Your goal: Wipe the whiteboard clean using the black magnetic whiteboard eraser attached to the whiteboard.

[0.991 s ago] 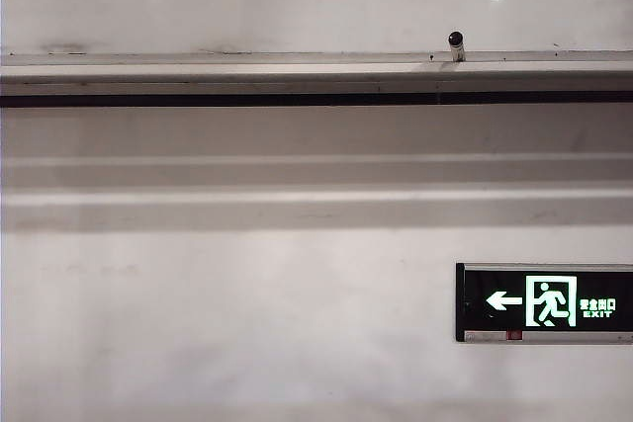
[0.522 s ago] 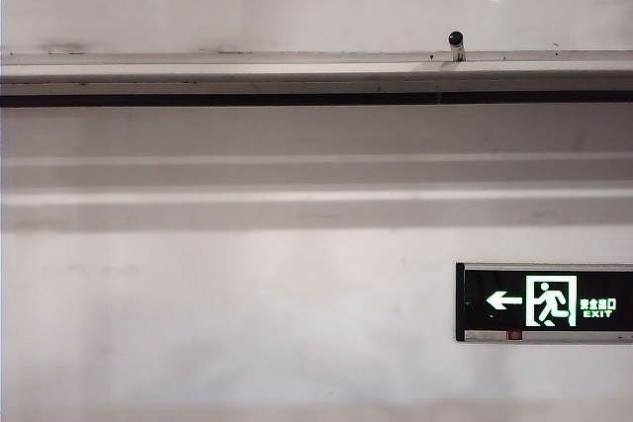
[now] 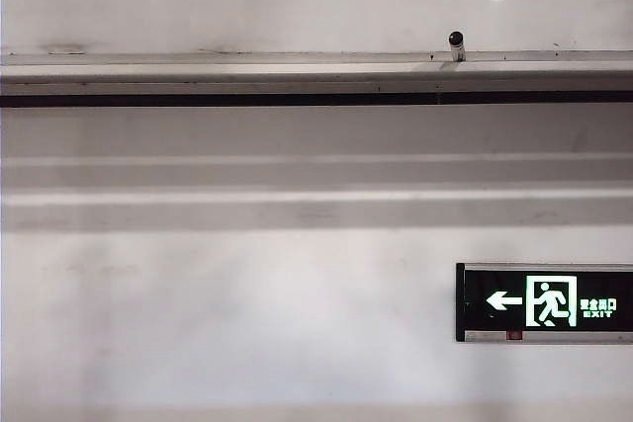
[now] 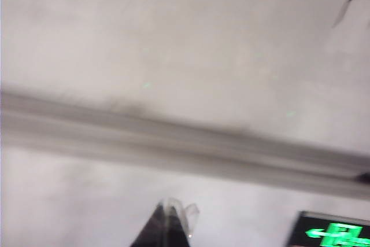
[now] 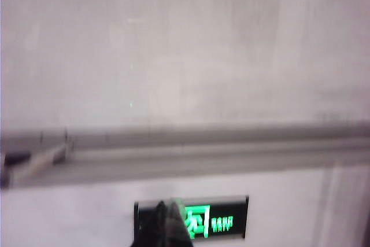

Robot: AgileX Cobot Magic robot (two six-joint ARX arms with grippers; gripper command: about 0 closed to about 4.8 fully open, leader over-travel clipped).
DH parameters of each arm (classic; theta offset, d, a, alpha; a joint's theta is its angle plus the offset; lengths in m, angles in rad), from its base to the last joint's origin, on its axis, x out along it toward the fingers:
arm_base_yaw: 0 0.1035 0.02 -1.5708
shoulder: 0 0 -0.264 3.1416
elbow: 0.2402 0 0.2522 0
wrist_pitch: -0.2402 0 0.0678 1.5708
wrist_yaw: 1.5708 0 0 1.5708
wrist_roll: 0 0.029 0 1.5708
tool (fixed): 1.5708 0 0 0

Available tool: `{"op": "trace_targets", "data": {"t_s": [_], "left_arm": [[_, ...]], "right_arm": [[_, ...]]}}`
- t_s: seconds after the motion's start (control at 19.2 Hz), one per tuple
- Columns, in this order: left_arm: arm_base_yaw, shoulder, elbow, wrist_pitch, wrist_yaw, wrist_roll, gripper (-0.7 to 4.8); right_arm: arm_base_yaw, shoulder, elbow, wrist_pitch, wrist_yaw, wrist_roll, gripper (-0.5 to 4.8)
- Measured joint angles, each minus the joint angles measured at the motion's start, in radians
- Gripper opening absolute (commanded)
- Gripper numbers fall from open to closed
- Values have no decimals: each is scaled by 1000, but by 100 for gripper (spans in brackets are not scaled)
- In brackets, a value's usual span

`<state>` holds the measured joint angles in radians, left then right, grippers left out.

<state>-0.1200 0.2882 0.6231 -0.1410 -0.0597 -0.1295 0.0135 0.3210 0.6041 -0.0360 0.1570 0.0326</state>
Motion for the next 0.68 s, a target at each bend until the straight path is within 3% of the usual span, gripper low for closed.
{"op": "trace_targets", "data": {"t_s": [0.42,0.68], "left_arm": [[-1,470,582,-134,225,1,-5],[-6,651,803,-203,290,25,-5]], "right_arm": [[0,565,615,4,-67,-16,-6],[40,873,946,51,-211,-16,-6]]}}
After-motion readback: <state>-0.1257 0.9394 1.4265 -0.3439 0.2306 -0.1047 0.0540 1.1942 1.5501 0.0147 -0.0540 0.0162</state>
